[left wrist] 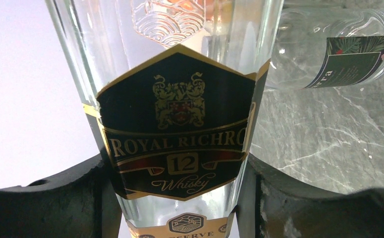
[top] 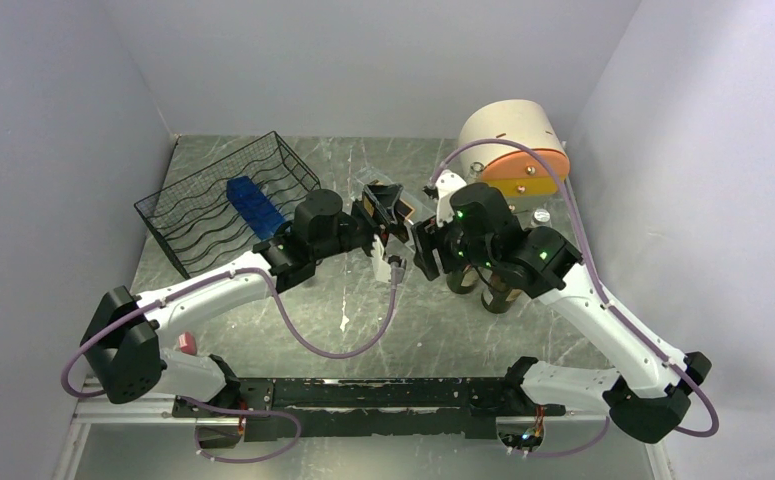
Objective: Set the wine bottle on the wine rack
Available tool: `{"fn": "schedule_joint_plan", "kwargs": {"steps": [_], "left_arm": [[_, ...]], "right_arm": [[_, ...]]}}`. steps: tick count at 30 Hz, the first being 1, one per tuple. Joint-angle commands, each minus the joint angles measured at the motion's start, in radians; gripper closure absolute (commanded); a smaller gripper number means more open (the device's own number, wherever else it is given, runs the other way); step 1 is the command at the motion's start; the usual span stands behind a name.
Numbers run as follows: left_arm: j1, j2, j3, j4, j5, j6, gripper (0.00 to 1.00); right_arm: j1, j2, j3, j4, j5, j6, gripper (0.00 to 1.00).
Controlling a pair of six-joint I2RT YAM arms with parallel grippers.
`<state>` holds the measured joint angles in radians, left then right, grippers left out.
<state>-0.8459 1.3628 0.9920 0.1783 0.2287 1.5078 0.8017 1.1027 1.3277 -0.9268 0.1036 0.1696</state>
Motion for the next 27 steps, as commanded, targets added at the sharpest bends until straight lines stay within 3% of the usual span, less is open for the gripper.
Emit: {"fn": "schedule_joint_plan", "kwargs": {"steps": [1,4,6,8,10,17,23,24,27], "left_arm": [[0.011,-0.031,0.093,0.151,0.024,0.005,0.93],[0.011,-0.030,0.094,0.151,0.030,0.008,0.93],[0.011,-0.027,0.094,0.154,0.027,0.014,0.93],[0.011,-0.024,0.094,0.155,0.020,0.021,0.93],[0.012,-0.022,0.096,0.151,0.016,0.029,0.93],[0.014,-0.029,0.098,0.153,0.030,0.021,0.93],[0.013,-0.043,0.098,0.149,0.050,-0.027,0.93],[0.014,-0.045,0.094,0.156,0.050,-0.042,0.89],[0.014,-0.052,0.071,0.176,0.048,-0.086,0.59]], "right_arm": [[0.003,-0.009,-0.013,-0.021,-0.074,-0.061,0.28],[0.002,-0.002,-0.012,-0.025,-0.069,-0.071,0.28],[0.002,0.009,-0.010,-0.030,-0.056,-0.074,0.33],[0.003,0.023,-0.005,-0.039,-0.053,-0.081,0.44],[0.004,0.034,-0.003,-0.046,-0.051,-0.085,0.61],[0.003,0.050,0.005,-0.043,-0.041,-0.099,1.00],[0.003,0.051,0.000,0.006,0.020,-0.081,1.00],[0.003,0.046,-0.003,0.020,0.033,-0.077,1.00],[0.002,0.023,-0.012,0.070,0.069,-0.070,1.00]]}}
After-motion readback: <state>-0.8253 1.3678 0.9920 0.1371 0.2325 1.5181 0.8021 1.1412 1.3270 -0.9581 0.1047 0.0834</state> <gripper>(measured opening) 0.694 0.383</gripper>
